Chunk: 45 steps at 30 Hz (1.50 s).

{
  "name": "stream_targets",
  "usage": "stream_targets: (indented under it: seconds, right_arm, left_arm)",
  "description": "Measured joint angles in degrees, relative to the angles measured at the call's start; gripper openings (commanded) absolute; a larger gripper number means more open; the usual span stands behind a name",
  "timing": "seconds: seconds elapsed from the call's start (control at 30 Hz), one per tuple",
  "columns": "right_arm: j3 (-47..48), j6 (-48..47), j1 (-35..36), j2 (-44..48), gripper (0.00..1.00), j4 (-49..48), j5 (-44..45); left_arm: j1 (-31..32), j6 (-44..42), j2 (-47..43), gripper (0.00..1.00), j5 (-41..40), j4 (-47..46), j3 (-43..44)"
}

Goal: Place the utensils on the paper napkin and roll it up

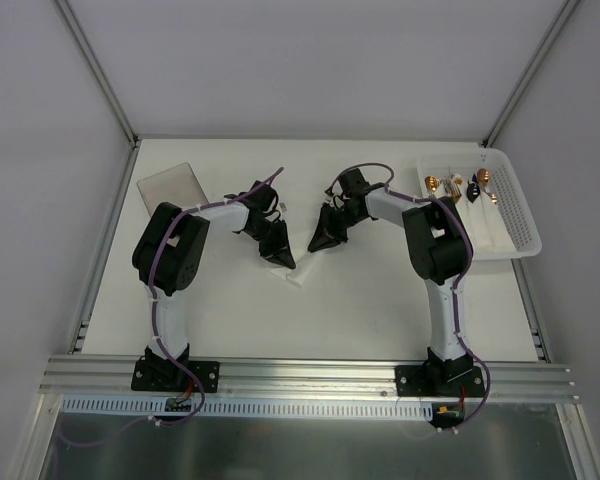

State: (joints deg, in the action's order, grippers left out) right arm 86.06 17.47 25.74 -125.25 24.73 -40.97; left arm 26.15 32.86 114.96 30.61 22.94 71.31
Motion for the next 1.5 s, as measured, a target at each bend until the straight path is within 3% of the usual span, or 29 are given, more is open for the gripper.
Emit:
stream_targets:
  seconds: [0.4,0.73,0.9,1.1,1.5]
  right_arm:
    - [1.9,-1.4,0.0,-1.2,0.13,2.3,1.2]
    - [3.4,-2.1,0.1,-1.9,0.13,4.1,1.6]
    - [3.9,-2.4,0.1,-2.2,0.12,4.7,1.8]
    - [4.4,-2.8,0.2,-2.4,0.12,5.4,1.8]
    - [4.9,-3.5,0.3,-2.7,0.12,6.1,2.0]
  left_arm:
    - [0.2,0.3,-2.1,0.21,-1.5,-1.6,-1.2]
    - [-1.2,-0.1,-15.4,0.43,-10.6,-1.8,-4.3]
    - [-5.0,0.4,-20.7,0.45,-13.0,-2.1,-7.5]
    - [-10.8,-0.3,-18.6,0.45,-15.2,-1.7,-8.7]
    - [-12.1,-4.0,-7.3,0.46,-12.7,-5.7,-3.9]
